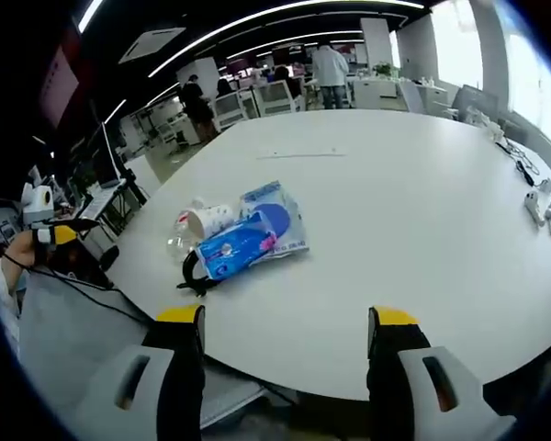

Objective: Arrange the tabletop items into an orderly group along one side of the table until the central work area is clear of visible clutter.

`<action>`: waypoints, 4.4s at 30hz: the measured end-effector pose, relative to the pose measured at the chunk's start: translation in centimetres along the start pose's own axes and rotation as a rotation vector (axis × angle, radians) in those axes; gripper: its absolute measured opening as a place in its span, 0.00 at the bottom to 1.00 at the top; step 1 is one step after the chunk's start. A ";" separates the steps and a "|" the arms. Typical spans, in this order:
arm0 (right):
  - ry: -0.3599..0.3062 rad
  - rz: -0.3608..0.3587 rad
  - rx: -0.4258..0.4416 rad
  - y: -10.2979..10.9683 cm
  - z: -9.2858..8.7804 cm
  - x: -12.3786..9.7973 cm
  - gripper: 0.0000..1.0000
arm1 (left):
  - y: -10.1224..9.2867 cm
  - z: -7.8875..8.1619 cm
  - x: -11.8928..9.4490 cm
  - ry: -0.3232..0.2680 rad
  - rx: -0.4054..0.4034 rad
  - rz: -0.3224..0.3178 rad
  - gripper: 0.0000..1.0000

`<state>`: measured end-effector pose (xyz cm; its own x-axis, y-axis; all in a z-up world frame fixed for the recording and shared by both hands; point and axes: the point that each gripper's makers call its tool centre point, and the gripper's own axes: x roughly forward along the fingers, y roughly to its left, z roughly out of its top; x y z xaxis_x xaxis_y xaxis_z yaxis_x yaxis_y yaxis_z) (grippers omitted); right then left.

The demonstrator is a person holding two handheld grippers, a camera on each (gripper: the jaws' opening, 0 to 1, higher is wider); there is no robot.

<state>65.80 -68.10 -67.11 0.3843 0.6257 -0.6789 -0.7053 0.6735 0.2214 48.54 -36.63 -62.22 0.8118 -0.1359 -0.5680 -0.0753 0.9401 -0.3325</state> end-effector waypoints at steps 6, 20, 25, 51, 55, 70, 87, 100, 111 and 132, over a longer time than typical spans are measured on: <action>0.001 0.000 -0.001 0.0 0.0 0.1 0.70 | 0.2 0.0 0.0 0.000 -0.003 0.002 0.85; 0.024 0.006 0.000 0.1 -0.7 0.5 0.70 | 0.4 -0.3 0.5 0.016 -0.005 -0.007 0.84; 0.033 0.011 -0.001 0.4 -0.8 0.9 0.69 | 0.7 -0.4 0.5 0.015 -0.018 -0.008 0.84; 0.069 0.020 -0.004 0.9 -1.4 2.7 0.67 | 1.3 -0.3 2.4 0.054 -0.008 -0.023 0.83; 0.075 0.021 -0.005 1.2 -1.4 2.8 0.67 | 1.4 -0.5 2.7 0.068 -0.001 -0.025 0.83; 0.094 0.032 0.002 1.3 -2.0 4.1 0.66 | 1.9 -1.1 4.1 0.113 -0.003 -0.032 0.82; 0.125 0.049 -0.009 1.5 -2.5 5.6 0.65 | 2.0 -1.3 6.4 0.149 -0.018 -0.059 0.81; 0.137 0.075 -0.034 1.8 -2.3 7.0 0.64 | 3.0 -0.6 7.9 0.171 -0.049 -0.078 0.80; 0.145 0.094 -0.059 1.6 -1.5 8.4 0.63 | 3.8 -0.5 8.8 0.171 -0.113 -0.079 0.80; 0.154 0.106 -0.095 2.2 -1.1 9.4 0.62 | 5.8 0.9 10.7 0.142 -0.235 -0.041 0.79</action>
<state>67.21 -61.21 -73.74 0.2144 0.6184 -0.7560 -0.7927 0.5624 0.2352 57.32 -32.31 -69.59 0.7289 -0.2303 -0.6448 -0.1897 0.8370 -0.5133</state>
